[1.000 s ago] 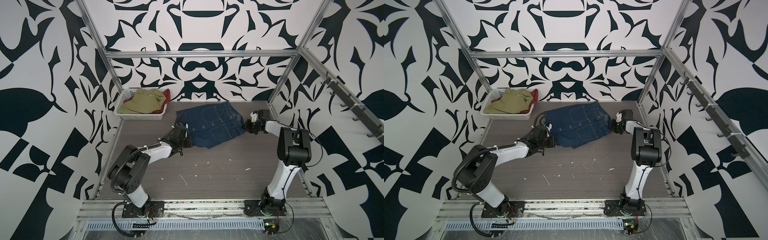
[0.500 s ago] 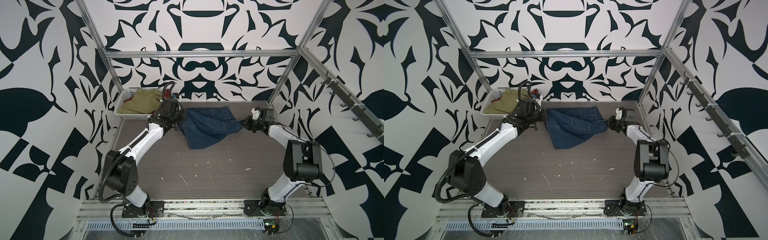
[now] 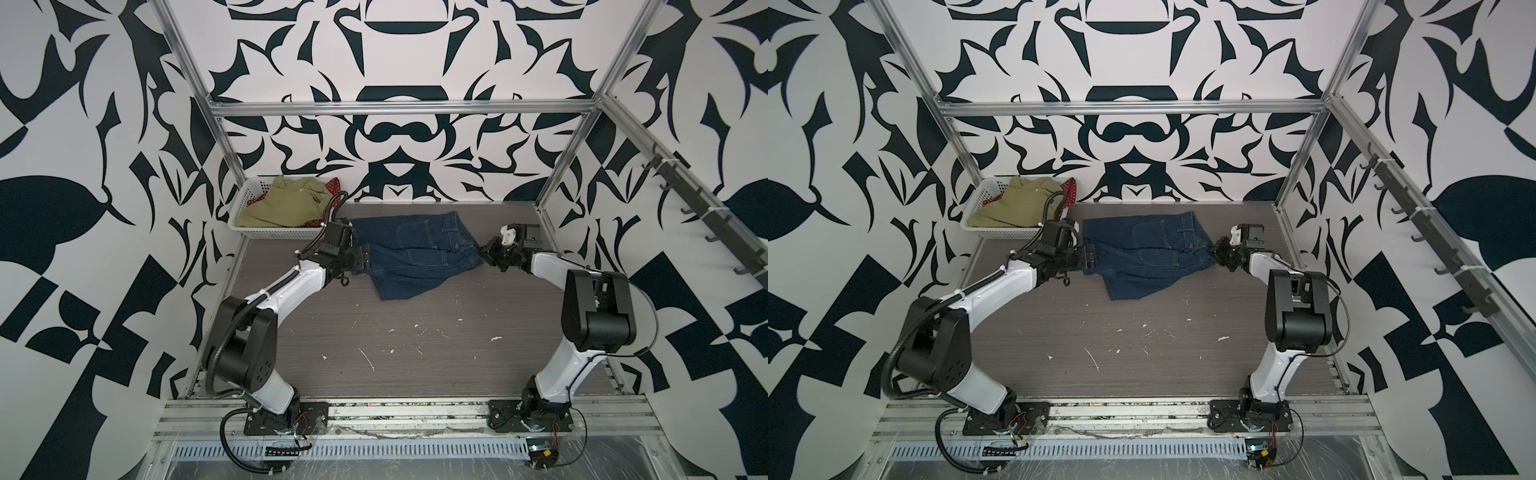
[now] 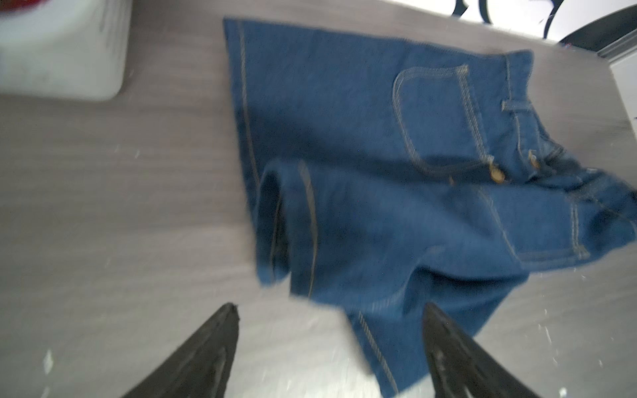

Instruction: Fold and stack the skirts

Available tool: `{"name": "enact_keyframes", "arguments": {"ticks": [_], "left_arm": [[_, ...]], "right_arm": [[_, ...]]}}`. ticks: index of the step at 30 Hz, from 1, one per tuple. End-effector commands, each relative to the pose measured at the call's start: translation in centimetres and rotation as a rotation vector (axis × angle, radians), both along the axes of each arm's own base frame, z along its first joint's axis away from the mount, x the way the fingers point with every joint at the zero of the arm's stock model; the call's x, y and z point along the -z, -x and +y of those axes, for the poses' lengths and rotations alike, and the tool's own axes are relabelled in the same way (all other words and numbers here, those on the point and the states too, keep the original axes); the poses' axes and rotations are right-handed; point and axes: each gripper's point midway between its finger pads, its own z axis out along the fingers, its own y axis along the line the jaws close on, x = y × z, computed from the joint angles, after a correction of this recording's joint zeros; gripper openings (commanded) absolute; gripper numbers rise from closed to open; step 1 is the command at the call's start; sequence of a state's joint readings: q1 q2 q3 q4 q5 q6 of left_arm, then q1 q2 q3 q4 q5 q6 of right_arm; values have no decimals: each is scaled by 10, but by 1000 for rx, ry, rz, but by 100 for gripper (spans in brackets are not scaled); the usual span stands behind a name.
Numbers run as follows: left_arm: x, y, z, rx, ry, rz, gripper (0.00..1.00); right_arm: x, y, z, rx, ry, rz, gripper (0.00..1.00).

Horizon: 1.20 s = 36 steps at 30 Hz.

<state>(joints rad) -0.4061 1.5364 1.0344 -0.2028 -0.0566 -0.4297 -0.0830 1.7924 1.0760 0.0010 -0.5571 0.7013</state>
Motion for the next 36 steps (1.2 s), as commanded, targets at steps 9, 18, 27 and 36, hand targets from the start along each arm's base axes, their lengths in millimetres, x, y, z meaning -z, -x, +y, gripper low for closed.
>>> {"name": "enact_keyframes", "arguments": {"ticks": [9, 18, 27, 36], "left_arm": [[51, 26, -24, 24, 232, -66, 81], [57, -16, -62, 155, 292, -184, 83], [47, -28, -68, 183, 284, -226, 7], [-26, -10, -34, 143, 131, -329, 0]], "right_arm": [[-22, -18, -1, -2, 22, -65, 0], [-23, -4, 1, -27, 47, -56, 0], [-37, 5, 3, -34, 56, -78, 0], [-76, 12, 4, -43, 64, -145, 0]]}}
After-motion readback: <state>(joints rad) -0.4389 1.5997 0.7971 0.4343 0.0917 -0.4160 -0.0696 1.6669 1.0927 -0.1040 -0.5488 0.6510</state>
